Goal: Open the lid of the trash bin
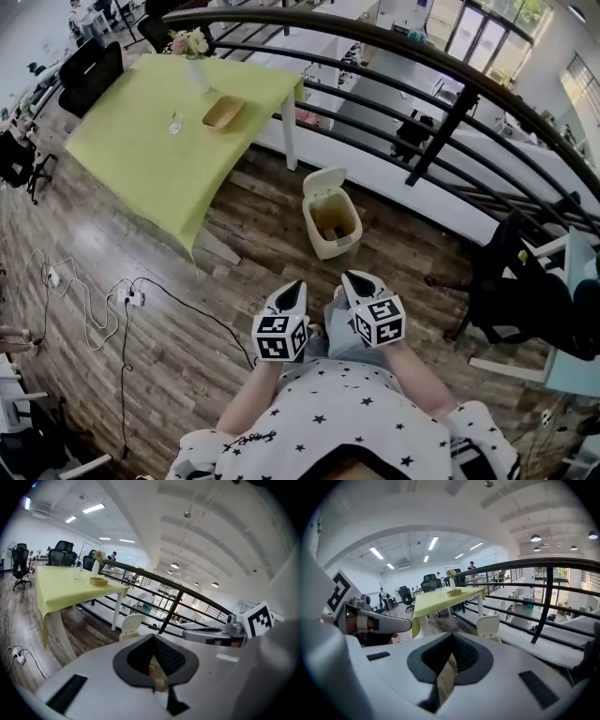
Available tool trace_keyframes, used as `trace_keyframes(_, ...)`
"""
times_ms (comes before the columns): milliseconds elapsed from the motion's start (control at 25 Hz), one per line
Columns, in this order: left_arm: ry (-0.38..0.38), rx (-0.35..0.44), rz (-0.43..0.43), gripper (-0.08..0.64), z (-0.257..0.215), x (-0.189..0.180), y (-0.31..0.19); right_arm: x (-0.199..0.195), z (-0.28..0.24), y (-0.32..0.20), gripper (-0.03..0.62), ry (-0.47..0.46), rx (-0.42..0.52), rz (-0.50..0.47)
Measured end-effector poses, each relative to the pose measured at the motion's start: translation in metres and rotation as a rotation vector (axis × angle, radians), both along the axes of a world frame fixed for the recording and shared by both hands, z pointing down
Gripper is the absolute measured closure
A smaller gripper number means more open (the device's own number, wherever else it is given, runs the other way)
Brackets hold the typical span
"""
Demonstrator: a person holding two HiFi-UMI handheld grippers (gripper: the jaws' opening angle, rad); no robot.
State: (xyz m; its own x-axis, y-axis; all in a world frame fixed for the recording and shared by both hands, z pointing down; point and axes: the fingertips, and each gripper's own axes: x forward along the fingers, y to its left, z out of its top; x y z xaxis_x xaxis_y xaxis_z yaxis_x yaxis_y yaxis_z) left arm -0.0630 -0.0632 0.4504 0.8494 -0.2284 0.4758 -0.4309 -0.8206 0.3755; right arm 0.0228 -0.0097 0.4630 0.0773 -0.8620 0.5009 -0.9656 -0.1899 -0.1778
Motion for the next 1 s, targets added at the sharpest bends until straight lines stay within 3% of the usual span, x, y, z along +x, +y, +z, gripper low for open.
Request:
trace_keyframes(680,0.067,0.071,-0.002,0.548,-0.034,-0.005,-0.006,-0.02,-0.054,-0.003,0.598,0.038,0.135,-0.031)
trace_keyframes(1000,0.064,0.076,0.004,0.548,-0.032,-0.006,-0.003,-0.033,-0.056,-0.004,0.598,0.091,0.124,-0.107)
